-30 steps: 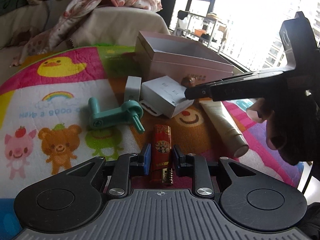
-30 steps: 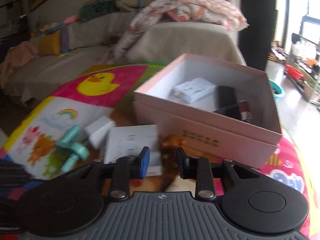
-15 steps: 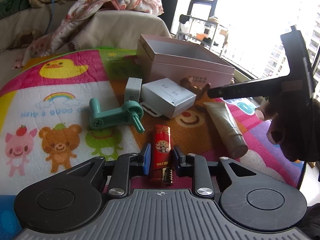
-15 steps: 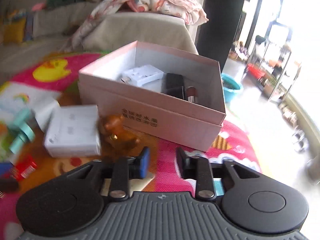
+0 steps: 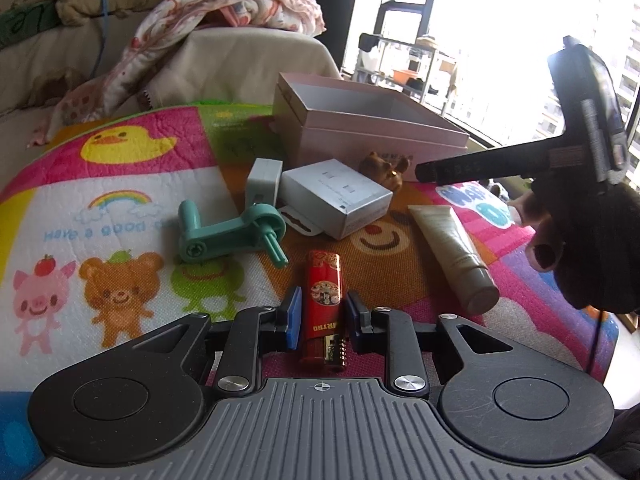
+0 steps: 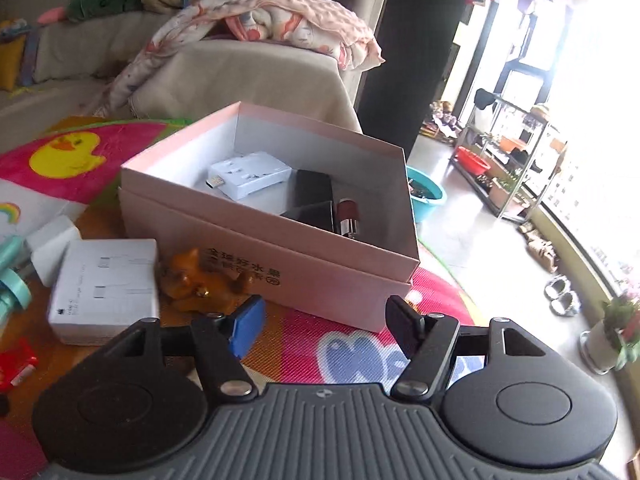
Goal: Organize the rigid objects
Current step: 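Grasp the brown toy dog with the right gripper while the left holds the red lighter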
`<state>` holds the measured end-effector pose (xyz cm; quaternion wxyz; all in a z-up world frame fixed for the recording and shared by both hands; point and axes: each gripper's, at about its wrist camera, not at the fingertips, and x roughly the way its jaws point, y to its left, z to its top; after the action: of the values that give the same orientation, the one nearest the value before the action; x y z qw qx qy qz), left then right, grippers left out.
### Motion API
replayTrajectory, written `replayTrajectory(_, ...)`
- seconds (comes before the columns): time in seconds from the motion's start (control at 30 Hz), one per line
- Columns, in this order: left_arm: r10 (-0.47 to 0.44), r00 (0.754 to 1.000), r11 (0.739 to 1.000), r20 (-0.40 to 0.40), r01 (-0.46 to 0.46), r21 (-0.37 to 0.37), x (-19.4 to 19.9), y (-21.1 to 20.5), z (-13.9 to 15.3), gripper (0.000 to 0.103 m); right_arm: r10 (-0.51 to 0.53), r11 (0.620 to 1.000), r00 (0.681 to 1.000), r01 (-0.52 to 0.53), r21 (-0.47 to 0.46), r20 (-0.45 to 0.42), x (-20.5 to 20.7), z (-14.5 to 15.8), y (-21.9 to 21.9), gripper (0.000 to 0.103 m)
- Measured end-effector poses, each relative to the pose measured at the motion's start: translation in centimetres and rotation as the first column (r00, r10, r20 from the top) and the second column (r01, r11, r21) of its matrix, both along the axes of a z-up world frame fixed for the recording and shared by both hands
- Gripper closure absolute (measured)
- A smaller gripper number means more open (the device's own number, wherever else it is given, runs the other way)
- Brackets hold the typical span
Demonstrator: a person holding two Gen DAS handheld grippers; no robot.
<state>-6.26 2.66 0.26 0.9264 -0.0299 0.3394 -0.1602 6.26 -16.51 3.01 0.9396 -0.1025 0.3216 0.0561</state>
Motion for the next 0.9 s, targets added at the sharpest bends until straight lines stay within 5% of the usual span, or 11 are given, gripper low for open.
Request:
replayTrajectory(0.17, 0.001, 1.0, 1.0, 0.002, -0.001, -0.003, 0.0, 0.1, 0.0, 0.076, 0.114, 0.979, 0.99, -0.099, 0.177, -0.08, -0.3, 0.6, 0.2, 0.031)
replayTrajectory(0.5, -0.011, 1.0, 0.999, 0.026, 0.01, 0.054, -0.5, -0.7, 0.0, 0.076, 0.058, 0.935, 0.986, 0.001, 0.354, -0.156, 3.3, -0.9, 1.7, 0.031)
replayTrajectory(0.57, -0.021, 0.999, 0.997, 0.035, 0.019, 0.07, -0.7, -0.9, 0.0, 0.076, 0.078, 0.925, 0.983, -0.008, 0.379, -0.169, 3.3, -0.7, 1.3, 0.049)
replayTrajectory(0.9, -0.039, 0.999, 0.995, 0.039, 0.035, 0.097, -0.7, -1.7, 0.7, 0.077, 0.185, 0.964, 0.972, -0.151, 0.219, -0.147, -3.1, 1.1, -1.2, 0.049)
